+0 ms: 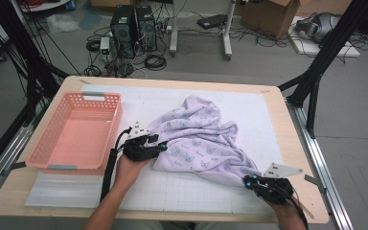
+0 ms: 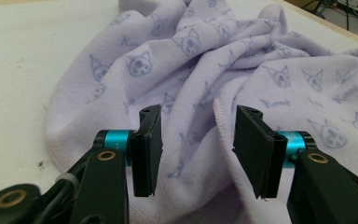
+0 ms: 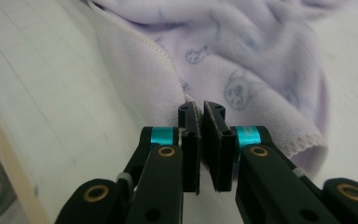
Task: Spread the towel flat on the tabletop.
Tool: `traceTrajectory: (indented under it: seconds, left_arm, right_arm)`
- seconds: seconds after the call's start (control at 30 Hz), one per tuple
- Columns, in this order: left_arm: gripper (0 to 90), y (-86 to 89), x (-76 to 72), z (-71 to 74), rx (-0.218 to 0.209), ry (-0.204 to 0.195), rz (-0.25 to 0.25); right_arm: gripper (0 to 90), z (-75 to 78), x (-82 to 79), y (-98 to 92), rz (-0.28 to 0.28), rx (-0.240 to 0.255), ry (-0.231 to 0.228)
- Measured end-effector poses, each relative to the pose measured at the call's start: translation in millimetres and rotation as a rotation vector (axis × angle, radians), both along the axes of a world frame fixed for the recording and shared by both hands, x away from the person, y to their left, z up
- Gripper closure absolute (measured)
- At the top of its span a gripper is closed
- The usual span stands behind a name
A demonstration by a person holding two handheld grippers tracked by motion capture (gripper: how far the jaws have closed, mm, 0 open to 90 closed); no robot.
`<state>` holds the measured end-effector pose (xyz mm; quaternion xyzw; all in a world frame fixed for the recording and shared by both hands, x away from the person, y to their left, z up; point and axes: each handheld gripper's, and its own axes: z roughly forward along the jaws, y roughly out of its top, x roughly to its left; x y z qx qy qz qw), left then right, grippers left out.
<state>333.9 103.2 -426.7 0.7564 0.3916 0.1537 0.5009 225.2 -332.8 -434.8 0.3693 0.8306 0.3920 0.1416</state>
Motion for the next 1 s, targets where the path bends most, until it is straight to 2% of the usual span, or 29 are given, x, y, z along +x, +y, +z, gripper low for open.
traceTrajectory:
  seconds: [0.03, 0.13, 0.17, 0.2, 0.23, 0.37, 0.47, 0.53, 0.6, 0.63, 0.7, 0.73, 0.77, 0.8, 0.93, 1.0]
  left_arm:
    - [51.7, 0.6, 0.6, 0.1, -0.006, -0.001, 0.007]
    - [51.7, -0.2, 2.3, -1.1, -0.011, -0.002, 0.010]
    - [51.7, -1.4, 3.2, -2.2, -0.016, 0.005, 0.007]
    - [51.7, -3.1, 4.4, -3.2, -0.013, 0.012, 0.004]
    - [51.7, -6.0, 5.6, -4.3, -0.014, 0.019, 0.001]
    - [51.7, -19.0, 11.0, -5.8, -0.005, 0.030, -0.020]
    - [51.4, -32.5, 17.1, -9.5, 0.024, 0.066, -0.048]
    - [50.4, -42.1, 19.3, -13.5, 0.045, 0.096, -0.072]
    - [52.2, -48.7, 18.1, -16.5, 0.053, 0.110, -0.092]
    - [57.0, -50.2, 17.0, -16.9, 0.067, 0.109, -0.112]
    - [75.2, -52.1, 13.2, -16.7, 0.105, 0.105, -0.142]
    - [84.1, -51.4, 10.8, -15.8, 0.120, 0.100, -0.142]
    - [85.6, -48.8, 8.7, -14.2, 0.123, 0.097, -0.143]
    - [86.5, -45.9, 5.7, -12.6, 0.117, 0.098, -0.136]
    - [87.5, -29.9, -11.4, -8.8, 0.100, 0.087, -0.150]
    - [87.7, -21.9, -20.9, -10.1, 0.075, 0.086, -0.152]
  right_arm:
    - [85.1, -0.5, -2.8, -5.4, -0.010, -0.010, -0.006]
    - [84.3, 0.7, -12.5, -24.8, -0.114, -0.038, 0.005]
    - [81.5, 2.7, -13.8, -28.6, -0.144, -0.033, -0.007]
    - [72.7, 5.3, -14.0, -30.6, -0.169, -0.021, -0.024]
    - [68.1, 8.4, -12.9, -30.9, -0.193, -0.004, -0.039]
    - [60.6, 21.8, 4.2, -19.5, -0.215, 0.058, -0.111]
    - [57.4, 24.6, 25.4, 5.5, -0.162, 0.060, -0.116]
    - [55.6, 19.5, 40.4, 26.6, -0.114, 0.035, -0.092]
    - [55.0, 10.6, 53.3, 43.1, -0.084, 0.027, -0.055]
    - [55.0, 3.3, 61.0, 53.3, -0.063, 0.014, -0.026]
    - [62.1, -7.4, 69.3, 67.9, -0.036, -0.039, 0.004]
    - [69.2, -10.3, 70.3, 72.8, -0.027, -0.067, 0.007]
    - [80.5, -9.5, 69.9, 73.1, -0.011, -0.057, 0.003]
    - [83.8, -8.1, 68.1, 72.9, -0.006, -0.053, 0.011]
    - [85.3, -3.0, 50.3, 65.5, 0.067, -0.020, 0.031]
    - [85.3, -2.0, 39.4, 61.1, 0.100, -0.014, 0.034]
